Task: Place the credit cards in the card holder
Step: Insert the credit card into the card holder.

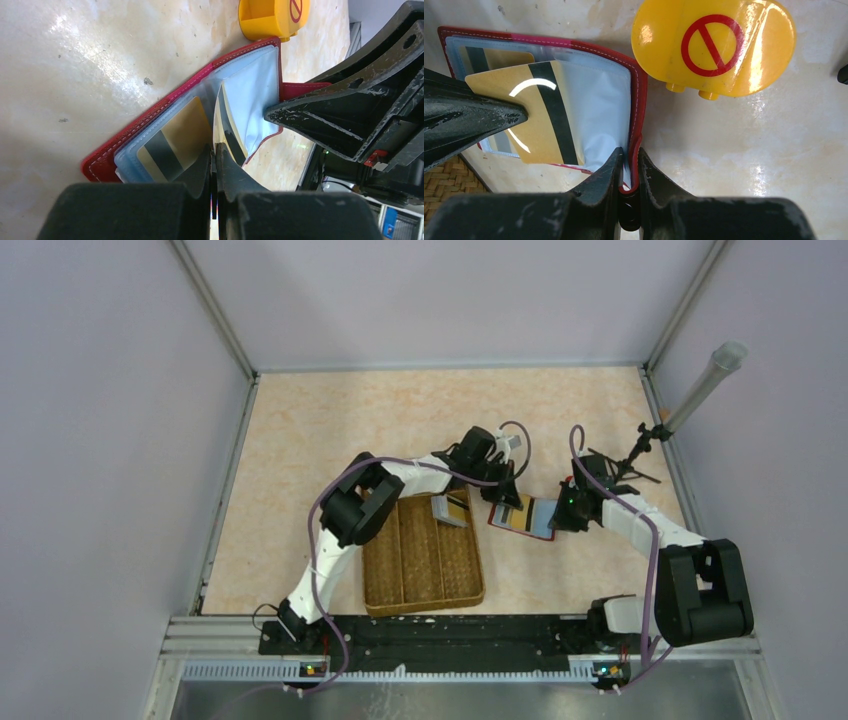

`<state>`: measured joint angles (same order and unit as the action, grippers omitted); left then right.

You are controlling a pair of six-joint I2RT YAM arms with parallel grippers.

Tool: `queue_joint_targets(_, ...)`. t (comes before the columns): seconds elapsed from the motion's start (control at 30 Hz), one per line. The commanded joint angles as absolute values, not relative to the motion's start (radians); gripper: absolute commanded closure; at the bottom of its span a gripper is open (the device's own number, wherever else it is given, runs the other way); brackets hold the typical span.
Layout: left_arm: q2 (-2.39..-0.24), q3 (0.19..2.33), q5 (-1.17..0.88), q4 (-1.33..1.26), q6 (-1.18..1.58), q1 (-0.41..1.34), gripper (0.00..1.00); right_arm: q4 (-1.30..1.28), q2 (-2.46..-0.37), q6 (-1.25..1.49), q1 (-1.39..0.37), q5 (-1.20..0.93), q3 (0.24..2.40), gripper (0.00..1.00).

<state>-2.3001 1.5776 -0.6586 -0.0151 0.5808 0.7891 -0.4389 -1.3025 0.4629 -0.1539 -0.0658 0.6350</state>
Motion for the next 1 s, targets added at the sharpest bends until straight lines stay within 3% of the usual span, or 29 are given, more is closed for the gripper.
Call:
queue_joint_targets(0.0, -2.282, 1.515, -0.579, -0.069, 0.621, 0.809, 1.0, -0.443, -1.301, 0.451, -0.153, -0.094, 0.632, 1.0)
queue_joint_targets(0.63, -2.27, 1.62, -0.543, 0.16, 0.497, 0.784, 1.0, -0.459, -1.279, 0.451, -0.152, -0.077, 0.629, 1.0)
queue_joint_targets(0.97, -2.276, 1.634, -0.592, 0.12, 0.476, 0.764, 1.0, -0.459, -1.283, 0.451, -0.152, -0.078, 0.631, 1.0)
